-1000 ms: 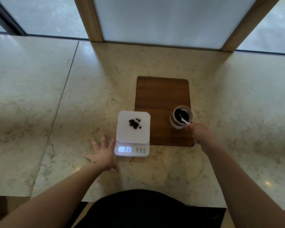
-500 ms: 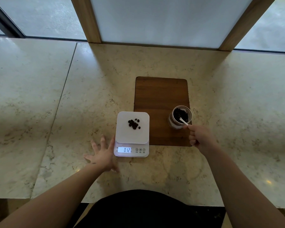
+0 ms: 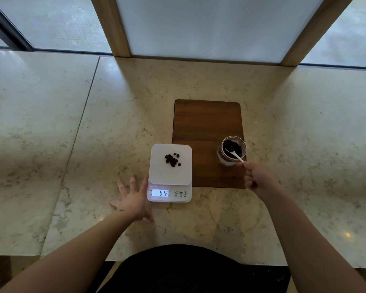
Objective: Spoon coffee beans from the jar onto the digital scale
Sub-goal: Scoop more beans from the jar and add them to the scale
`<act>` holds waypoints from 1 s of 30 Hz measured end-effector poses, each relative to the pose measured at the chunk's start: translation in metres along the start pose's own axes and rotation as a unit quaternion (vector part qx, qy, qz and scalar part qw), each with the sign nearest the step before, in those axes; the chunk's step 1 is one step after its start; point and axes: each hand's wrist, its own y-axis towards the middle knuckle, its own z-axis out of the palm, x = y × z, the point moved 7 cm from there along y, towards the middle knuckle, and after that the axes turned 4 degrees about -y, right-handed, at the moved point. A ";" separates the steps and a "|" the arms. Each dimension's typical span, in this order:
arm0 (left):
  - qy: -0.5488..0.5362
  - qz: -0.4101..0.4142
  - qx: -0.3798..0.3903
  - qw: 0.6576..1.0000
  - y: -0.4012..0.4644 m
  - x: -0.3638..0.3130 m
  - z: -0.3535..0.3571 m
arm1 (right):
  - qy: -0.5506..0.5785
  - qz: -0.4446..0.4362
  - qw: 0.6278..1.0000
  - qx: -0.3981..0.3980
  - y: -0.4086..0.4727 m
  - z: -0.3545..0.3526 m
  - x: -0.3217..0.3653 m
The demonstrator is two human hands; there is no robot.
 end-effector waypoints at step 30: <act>-0.007 0.010 -0.006 1.000 0.005 0.004 0.003 | 0.006 -0.039 0.999 -0.024 -0.016 -0.007 0.014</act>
